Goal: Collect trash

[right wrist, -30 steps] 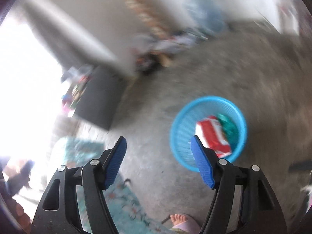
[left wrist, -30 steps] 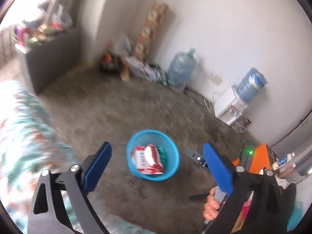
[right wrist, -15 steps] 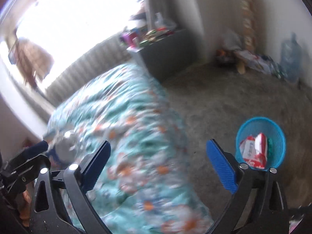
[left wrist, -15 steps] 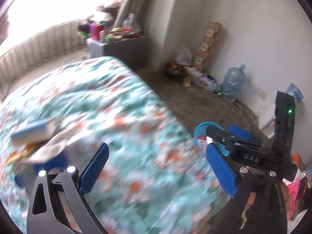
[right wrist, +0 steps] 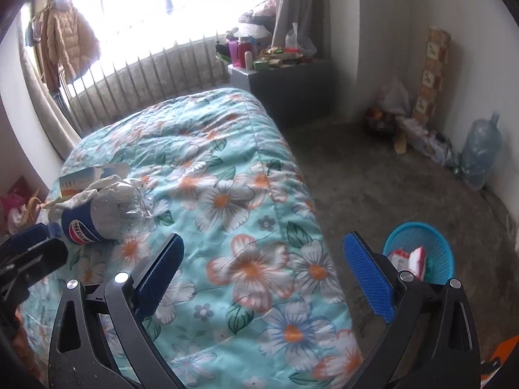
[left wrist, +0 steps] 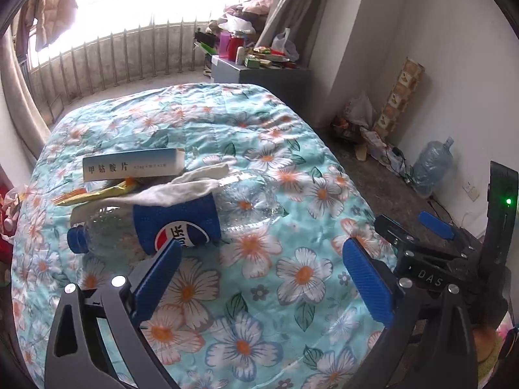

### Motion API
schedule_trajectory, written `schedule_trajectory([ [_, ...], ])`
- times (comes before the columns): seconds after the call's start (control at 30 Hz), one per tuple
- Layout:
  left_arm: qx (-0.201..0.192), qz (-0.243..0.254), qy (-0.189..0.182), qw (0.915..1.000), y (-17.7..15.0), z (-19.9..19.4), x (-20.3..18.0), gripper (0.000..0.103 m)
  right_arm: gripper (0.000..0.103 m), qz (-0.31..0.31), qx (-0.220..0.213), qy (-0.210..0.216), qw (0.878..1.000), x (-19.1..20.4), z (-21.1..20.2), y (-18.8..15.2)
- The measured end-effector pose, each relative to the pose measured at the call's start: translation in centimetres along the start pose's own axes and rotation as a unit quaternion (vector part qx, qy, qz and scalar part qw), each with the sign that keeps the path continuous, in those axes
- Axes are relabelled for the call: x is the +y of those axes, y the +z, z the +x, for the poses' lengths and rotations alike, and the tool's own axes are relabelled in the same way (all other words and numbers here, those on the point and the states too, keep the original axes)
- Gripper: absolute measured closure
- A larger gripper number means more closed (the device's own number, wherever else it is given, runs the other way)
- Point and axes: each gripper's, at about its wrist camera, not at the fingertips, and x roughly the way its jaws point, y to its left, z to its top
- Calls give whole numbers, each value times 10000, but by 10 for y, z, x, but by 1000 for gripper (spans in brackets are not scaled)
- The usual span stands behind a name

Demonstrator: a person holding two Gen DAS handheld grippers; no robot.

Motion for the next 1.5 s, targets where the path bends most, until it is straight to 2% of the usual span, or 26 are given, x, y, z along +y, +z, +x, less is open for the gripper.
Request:
schedule_trajectory([
  [0.1,-93,26,1,10000,0,-4,2,6,8,-166,-65,-272,9995,5,-1,2],
  [0.17,-148,-34,-71,9999,-1,-8,8,6,8,-232,-149,-292,9992,5,-2,3],
  [0.33,-272,-457,-367,9979,-4,-16,32,6,8,194,-349,488,9980,-13,-5,3],
  [0.43,-532,-731,-413,9951,-8,-25,49,6,8,492,-499,560,9960,-19,-6,7],
  [0.53,-797,-903,-460,9917,-14,-34,69,6,8,689,-431,887,9927,-17,-3,10],
  [0.67,-996,-1029,-537,9882,-20,-41,95,6,8,919,-127,1470,9848,-4,10,15],
  [0.8,-1094,-1186,-347,9863,-21,-45,123,6,12,1208,304,1967,9725,9,31,17],
  [0.97,-1135,-1322,-310,9842,-20,-45,149,6,23,1696,862,2509,9491,15,57,18],
  [1.1,-1116,-1475,-254,9824,-17,-40,170,6,26,1863,1049,2848,9344,19,66,21],
  [1.2,-1052,-1808,-354,9772,-13,-31,190,6,28,1992,1203,3130,9208,23,72,22],
  [1.3,-954,-2230,-477,9690,-15,-18,212,6,28,2086,1261,3230,9145,29,78,23],
  [1.43,-902,-2805,-738,9528,-21,-4,240,16,28,2146,1472,3539,8984,37,86,18],
  [1.5,-880,-3121,-905,9416,-24,5,253,22,28,2225,1631,3727,8860,42,92,15],
])
